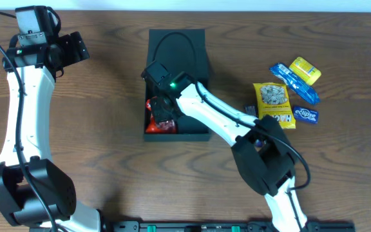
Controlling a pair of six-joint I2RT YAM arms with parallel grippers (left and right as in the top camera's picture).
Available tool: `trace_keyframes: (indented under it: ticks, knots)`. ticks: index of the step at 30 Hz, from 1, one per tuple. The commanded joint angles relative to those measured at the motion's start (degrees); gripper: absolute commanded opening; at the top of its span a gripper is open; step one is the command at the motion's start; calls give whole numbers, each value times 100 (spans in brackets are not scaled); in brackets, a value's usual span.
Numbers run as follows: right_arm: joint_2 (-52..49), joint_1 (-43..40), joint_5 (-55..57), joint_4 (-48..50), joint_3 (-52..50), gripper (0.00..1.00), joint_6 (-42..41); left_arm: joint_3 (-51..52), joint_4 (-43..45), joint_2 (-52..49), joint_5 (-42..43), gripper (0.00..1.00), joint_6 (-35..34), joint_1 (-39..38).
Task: Pack container
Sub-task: 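Carry the red bag into the box and release it, then move the right gripper to the blue packet and grasp it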
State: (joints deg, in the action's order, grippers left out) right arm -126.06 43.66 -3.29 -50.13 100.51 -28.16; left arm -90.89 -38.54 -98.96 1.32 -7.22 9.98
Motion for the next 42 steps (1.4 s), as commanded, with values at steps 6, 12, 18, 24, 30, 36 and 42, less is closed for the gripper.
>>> trace_keyframes:
  ticks: [6,12,18,24,30,36,42]
  knots:
    - [-282,13,-87,-9,-66,1,254,-50,2,-68,22,95,42,22]
    - [-48,-59,-81,-369,284,1,256,-50,2,-68,22,96,42,22]
    - [750,-337,282,-385,452,1,404,-50,2,-68,20,95,66,24]
    - [1342,-1071,796,-555,452,1,466,-50,2,-68,22,95,63,22]
    - [1344,-2264,1252,-1180,448,1,153,-50,2,-68,22,95,63,22]
    - [1305,-3084,2140,-1121,446,2,1971,-48,4,-68,22,95,63,22]
    - [1169,-3952,1816,-863,446,2,3042,-37,2,-68,22,96,63,22]
